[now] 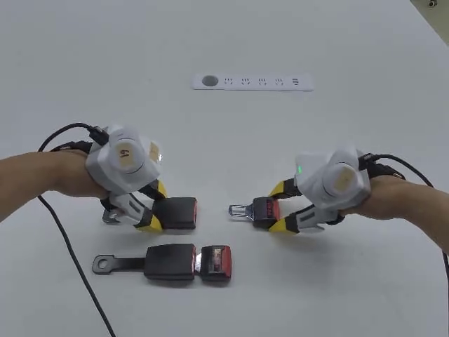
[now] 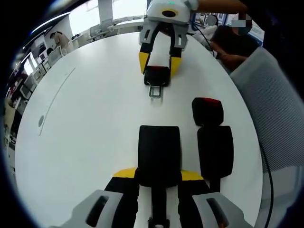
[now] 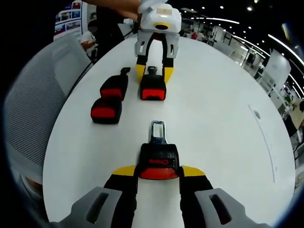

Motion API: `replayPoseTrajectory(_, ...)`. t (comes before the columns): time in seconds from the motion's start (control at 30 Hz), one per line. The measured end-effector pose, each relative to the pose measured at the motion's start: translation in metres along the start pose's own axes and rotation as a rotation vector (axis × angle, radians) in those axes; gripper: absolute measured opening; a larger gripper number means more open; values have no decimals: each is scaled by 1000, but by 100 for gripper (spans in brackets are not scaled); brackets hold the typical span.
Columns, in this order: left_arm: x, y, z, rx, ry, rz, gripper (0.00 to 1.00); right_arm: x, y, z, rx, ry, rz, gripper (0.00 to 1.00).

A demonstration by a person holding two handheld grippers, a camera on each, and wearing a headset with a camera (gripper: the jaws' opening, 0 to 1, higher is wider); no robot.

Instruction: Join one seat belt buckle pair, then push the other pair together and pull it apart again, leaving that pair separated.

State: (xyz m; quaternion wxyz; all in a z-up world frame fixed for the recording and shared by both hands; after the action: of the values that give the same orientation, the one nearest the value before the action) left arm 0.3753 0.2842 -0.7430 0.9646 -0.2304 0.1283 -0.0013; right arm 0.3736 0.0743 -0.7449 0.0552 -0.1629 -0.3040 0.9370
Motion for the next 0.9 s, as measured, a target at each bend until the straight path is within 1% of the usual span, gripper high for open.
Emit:
replayPoseTrajectory(0.13, 0, 1, 0, -22, -11, 17, 32, 1, -1, 1, -1, 0, 6, 31)
replayPoseTrajectory(0.27, 1, 2, 0, -27, -17, 19, 32, 1, -2, 2, -1, 0, 8, 31)
replayPoseTrajectory(0.37, -1, 0, 0, -24, -18, 18, 32, 0, -1, 1, 0, 0, 10, 31)
replayPoseTrajectory(0.5, 0, 1, 0, -13, -16, 16, 32, 0, -2, 0, 2, -3, 14, 31)
replayPoseTrajectory(0.57, 0, 1, 0, -12, -16, 20, 32, 2, -5, 1, 1, -7, 13, 31)
replayPoseTrajectory(0.8, 0, 1, -1, -8, -13, 27, 32, 3, -9, -4, -4, -13, 15, 31)
replayPoseTrajectory(0.9, 1, 2, -2, -5, -12, 28, 32, 4, -13, -4, -5, -14, 16, 31)
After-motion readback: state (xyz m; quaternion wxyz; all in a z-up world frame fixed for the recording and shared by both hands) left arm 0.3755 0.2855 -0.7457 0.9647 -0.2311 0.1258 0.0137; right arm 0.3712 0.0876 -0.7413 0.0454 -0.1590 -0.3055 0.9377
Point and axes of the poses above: the centre of the closed fingertips' face, and the gripper's own axes: z roughly backward along the fingers, x roughly to its left, y roughly out of its underside, the point moved 4 cm from there along z, roughly backward along the fingers, and after that the axes turned 13 degrees about y, right-handed, at the moved point
